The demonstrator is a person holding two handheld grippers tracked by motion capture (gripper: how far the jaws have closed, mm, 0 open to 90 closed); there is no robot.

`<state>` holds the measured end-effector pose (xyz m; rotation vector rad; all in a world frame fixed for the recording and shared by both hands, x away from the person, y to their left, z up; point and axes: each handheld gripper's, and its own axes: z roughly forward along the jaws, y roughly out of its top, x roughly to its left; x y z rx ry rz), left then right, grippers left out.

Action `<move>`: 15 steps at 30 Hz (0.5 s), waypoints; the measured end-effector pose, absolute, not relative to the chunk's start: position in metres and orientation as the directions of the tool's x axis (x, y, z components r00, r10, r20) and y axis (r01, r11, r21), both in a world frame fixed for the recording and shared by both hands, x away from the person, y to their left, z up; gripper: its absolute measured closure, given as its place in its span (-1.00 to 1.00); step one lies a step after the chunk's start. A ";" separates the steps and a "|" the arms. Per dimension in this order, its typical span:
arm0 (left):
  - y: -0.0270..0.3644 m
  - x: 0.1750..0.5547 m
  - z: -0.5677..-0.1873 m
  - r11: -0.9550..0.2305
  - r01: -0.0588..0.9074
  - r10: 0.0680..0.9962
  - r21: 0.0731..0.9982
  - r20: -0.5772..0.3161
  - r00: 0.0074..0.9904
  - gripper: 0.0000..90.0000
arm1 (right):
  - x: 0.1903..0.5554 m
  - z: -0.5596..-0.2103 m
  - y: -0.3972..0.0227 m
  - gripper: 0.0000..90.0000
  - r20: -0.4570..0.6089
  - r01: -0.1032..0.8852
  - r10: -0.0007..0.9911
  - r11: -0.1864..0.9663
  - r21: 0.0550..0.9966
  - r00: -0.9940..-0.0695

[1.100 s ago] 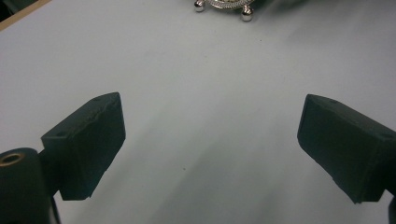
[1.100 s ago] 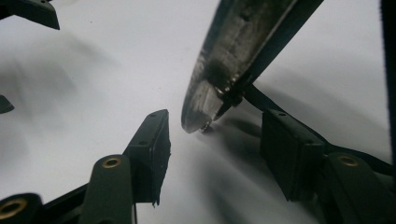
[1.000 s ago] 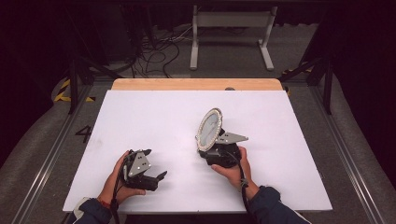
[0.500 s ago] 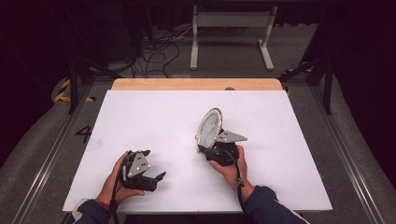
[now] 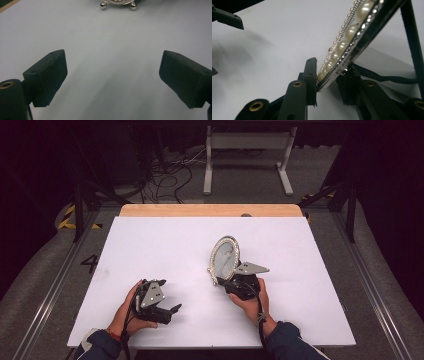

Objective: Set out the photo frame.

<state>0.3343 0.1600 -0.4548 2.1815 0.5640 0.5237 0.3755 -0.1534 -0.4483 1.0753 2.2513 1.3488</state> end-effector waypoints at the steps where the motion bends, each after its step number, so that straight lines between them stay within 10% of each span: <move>1: 0.159 0.335 -0.455 -0.577 0.216 0.549 0.788 0.178 0.816 -0.81 | 0.375 -0.448 -0.155 0.61 0.116 0.447 0.730 0.278 0.850 -0.674; 15: 0.142 0.351 -0.455 -0.600 0.193 0.497 0.776 0.172 0.850 -0.81 | 0.365 -0.446 -0.171 0.70 0.135 0.458 0.712 0.284 0.842 -0.689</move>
